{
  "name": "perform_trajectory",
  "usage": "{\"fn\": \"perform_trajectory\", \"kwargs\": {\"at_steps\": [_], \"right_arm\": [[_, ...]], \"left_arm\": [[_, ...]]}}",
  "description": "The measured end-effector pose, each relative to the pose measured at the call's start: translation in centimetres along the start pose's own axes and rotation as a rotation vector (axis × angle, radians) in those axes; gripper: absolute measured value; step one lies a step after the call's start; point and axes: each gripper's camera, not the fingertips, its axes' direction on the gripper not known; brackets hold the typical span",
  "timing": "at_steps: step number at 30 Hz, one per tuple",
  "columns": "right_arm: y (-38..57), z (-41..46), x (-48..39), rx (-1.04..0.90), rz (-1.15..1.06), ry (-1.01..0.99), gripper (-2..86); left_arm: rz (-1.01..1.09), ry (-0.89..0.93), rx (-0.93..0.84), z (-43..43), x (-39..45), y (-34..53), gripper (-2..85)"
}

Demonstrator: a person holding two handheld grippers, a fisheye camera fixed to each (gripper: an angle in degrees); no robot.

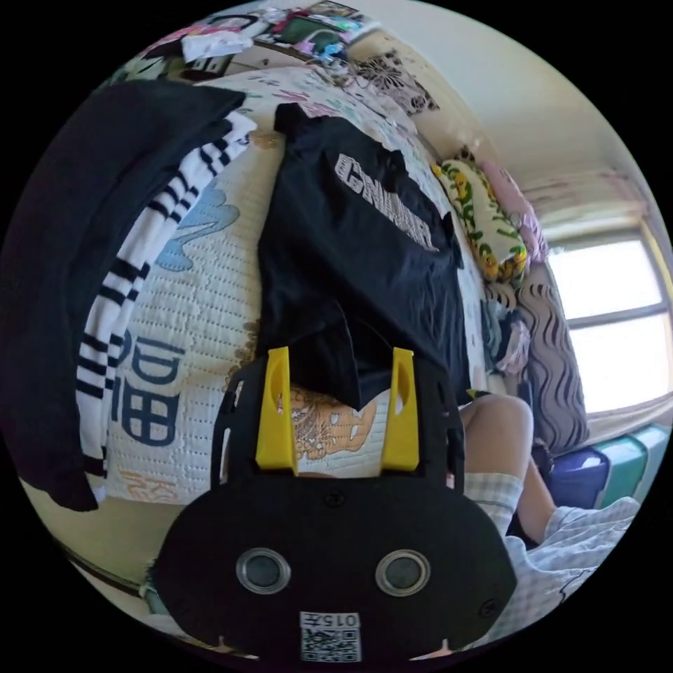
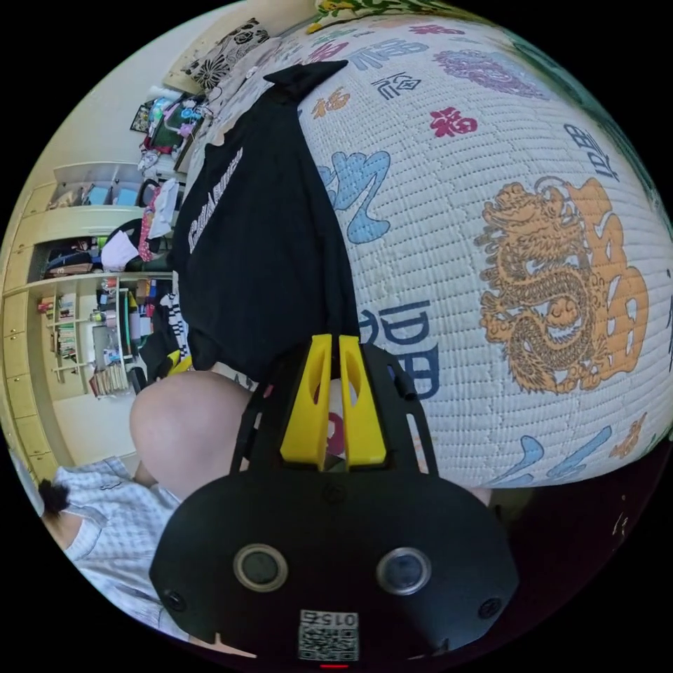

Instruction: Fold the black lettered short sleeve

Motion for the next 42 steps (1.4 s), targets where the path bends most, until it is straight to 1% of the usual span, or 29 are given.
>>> {"fn": "perform_trajectory", "kwargs": {"at_steps": [2, 4, 6, 7, 9, 11, 13, 14, 15, 16, 18, 22, 25, 26, 29, 30, 32, 33, 34, 35, 36, 37, 38, 39, 40, 41, 42], "right_arm": [[0.4, -1.0, 0.2, 0.015, 0.014, -0.019, 0.3], [0.8, -2.2, -0.1, 0.025, 0.011, -0.013, 0.2], [0.8, -3.0, -0.5, 0.026, 0.002, 0.024, 0.3], [0.9, -3.6, -0.9, 0.025, -0.007, 0.04, 0.3], [1.0, -4.3, -1.4, 0.026, -0.017, 0.039, 0.3], [1.3, -5.4, -1.8, 0.039, -0.019, 0.024, 0.3], [2.1, -7.1, -2.4, 0.066, -0.021, -0.002, 0.3], [2.3, -7.6, -2.5, 0.076, -0.021, -0.008, 0.3], [2.7, -8.7, -2.7, 0.095, -0.022, -0.02, 0.3], [3.1, -9.8, -2.9, 0.111, -0.026, -0.03, 0.3], [3.6, -11.3, -3.2, 0.127, -0.03, -0.046, 0.3], [4.9, -13.5, -4.4, 0.136, -0.044, -0.084, 0.2], [6.1, -14.6, -5.8, 0.117, -0.068, -0.093, 0.2], [6.4, -15.0, -6.1, 0.117, -0.073, -0.091, 0.2], [7.3, -16.8, -7.0, 0.122, -0.074, -0.128, 0.2], [7.3, -17.8, -7.2, 0.135, -0.055, -0.182, 0.2], [6.7, -19.4, -7.3, 0.167, -0.021, -0.272, 0.2], [5.7, -20.7, -7.7, 0.192, 0.002, -0.311, 0.2], [4.2, -22.4, -8.6, 0.219, 0.008, -0.319, 0.2], [3.3, -23.4, -9.3, 0.236, 0.006, -0.318, 0.2], [1.3, -25.6, -10.9, 0.283, 0.001, -0.327, 0.2], [-0.9, -28.2, -12.9, 0.342, -0.005, -0.352, 0.2], [-1.9, -29.7, -14.1, 0.375, -0.013, -0.366, 0.1], [-4.0, -33.0, -16.8, 0.443, -0.036, -0.381, 0.1], [-5.8, -36.5, -19.8, 0.498, -0.061, -0.371, 0.1], [-6.5, -38.4, -21.5, 0.522, -0.078, -0.361, 0.1], [-7.6, -42.2, -25.1, 0.575, -0.126, -0.341, 0.1]], "left_arm": [[0.078, -0.142, 0.01, -1.5, 2.4, 0.2, 17.1], [0.246, -0.416, 0.178, -4.5, 6.9, 2.2, 14.2], [0.321, -0.459, 0.18, -4.6, 8.8, 2.4, 14.1], [0.337, -0.442, 0.136, -3.8, 9.3, 1.8, 15.2], [0.324, -0.413, 0.05, -1.9, 9.4, 0.4, 16.4], [0.284, -0.452, 0.013, -0.2, 9.1, -0.7, 16.7], [0.211, -0.53, -0.031, 1.3, 8.3, -1.3, 15.1], [0.207, -0.545, -0.038, 1.3, 8.2, -1.2, 14.4], [0.25, -0.559, -0.032, 0.7, 8.6, -0.7, 13.2], [0.283, -0.597, -0.018, -0.4, 8.8, 0.1, 10.1], [0.308, -0.641, 0.009, -2.9, 8.2, 1.2, 7.1], [0.287, -0.443, 0.009, -10.6, 4.0, 3.9, 0.8], [0.316, -0.437, -0.044, -14.4, 2.0, 6.2, 0.0], [0.319, -0.426, -0.037, -15.3, 1.7, 6.7, -0.1], [0.287, -0.372, 0.079, -20.5, 1.1, 7.4, -0.3], [0.281, -0.351, 0.132, -22.4, 1.1, 6.6, -0.3], [0.303, -0.341, 0.199, -24.4, 1.6, 3.4, -0.4], [0.337, -0.32, 0.235, -25.6, 2.6, -0.1, -0.4], [0.385, -0.298, 0.274, -26.8, 4.2, -4.4, -0.5], [0.413, -0.298, 0.293, -27.3, 5.3, -6.7, -0.5], [0.453, -0.294, 0.338, -28.7, 7.8, -11.8, -0.5], [0.46, -0.272, 0.379, -30.5, 10.4, -17.2, -0.6], [0.446, -0.254, 0.398, -31.7, 11.6, -19.9, -0.6], [0.382, -0.183, 0.444, -34.8, 13.5, -25.0, -0.6], [0.305, -0.055, 0.509, -38.6, 15.1, -29.0, -0.7], [0.276, 0.014, 0.555, -40.8, 15.9, -30.4, -0.7], [0.261, 0.126, 0.665, -45.0, 18.0, -31.9, -0.8]]}}
